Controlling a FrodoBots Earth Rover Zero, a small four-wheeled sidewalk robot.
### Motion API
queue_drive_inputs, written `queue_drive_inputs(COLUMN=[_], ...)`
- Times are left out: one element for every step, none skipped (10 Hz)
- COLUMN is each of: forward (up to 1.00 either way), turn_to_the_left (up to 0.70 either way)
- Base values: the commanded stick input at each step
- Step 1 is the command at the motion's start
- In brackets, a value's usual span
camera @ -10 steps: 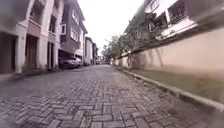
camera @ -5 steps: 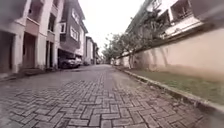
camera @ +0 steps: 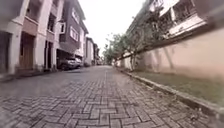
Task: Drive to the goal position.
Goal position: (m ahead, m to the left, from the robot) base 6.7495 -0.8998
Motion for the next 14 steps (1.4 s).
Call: queue_drive_inputs(forward=[0.69, 0.69, 0.69, 0.69, 0.69, 0.69, 0.69, 0.69, 0.69, 0.69, 0.69, 0.69, 0.69, 0.69], turn_to_the_left=[0.03, 0.03, 0.03, 0.03, 0.03, 0.03, 0.03, 0.03, 0.03, 0.03, 0.03, 0.03, 0.03, 0.03])
